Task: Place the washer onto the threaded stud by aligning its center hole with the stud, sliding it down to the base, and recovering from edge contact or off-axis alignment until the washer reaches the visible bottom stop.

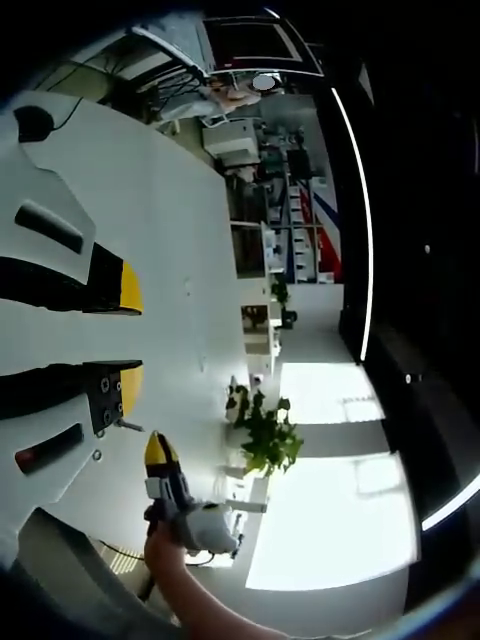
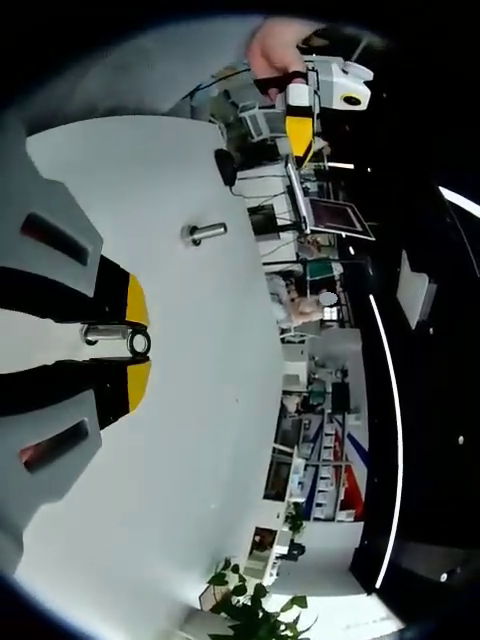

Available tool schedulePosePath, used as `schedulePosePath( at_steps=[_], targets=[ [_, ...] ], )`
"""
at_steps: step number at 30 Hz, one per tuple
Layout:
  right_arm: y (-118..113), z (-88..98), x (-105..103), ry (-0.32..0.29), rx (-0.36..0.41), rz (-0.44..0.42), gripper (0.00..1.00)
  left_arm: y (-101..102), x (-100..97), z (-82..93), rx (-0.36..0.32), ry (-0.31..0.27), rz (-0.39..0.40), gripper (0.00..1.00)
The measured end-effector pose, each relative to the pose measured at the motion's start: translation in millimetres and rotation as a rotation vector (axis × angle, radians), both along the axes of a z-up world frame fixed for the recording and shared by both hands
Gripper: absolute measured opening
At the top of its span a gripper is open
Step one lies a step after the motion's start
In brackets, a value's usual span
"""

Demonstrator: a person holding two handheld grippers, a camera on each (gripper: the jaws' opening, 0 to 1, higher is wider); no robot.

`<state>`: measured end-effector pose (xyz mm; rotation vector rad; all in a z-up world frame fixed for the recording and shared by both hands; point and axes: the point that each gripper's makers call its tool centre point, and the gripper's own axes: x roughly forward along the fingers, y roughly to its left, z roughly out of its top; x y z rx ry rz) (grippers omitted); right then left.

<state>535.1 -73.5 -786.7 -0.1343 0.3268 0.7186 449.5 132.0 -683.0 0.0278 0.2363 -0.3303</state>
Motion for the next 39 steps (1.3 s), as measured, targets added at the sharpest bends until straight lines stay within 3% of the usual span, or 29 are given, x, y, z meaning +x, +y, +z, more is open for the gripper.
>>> schedulePosePath(
  at_steps=[16,39],
  targets=[
    [9,-12.0,-3,0.023,-0.040,0.026,0.13,1,0.3,4.3,-0.009,-0.014,0.007,0.16],
    [6,-21.6,-3,0.062,-0.041,0.001,0.13,4,0.5,8.1,-0.018,-0.025,0.012,0.16]
  ],
)
